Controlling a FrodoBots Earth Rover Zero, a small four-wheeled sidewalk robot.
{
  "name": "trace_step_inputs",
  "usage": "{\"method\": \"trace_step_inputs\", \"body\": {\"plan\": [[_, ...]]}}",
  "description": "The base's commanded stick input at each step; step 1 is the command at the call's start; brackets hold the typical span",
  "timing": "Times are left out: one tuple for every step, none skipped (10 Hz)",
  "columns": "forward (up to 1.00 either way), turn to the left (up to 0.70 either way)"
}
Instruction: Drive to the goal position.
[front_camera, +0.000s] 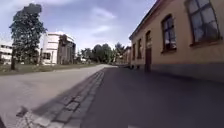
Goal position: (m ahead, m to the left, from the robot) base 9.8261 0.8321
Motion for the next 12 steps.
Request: {"method": "trace_step_inputs", "body": {"plan": [[0.70, -0.35], [0.70, -0.35], [0.70, 0.00], [0.70, 0.00], [0.70, 0.00], [0.70, 0.00], [0.70, 0.00], [0.70, 0.00], [0.70, 0.00], [0.70, 0.00], [0.70, 0.00], [0.70, 0.00]]}}
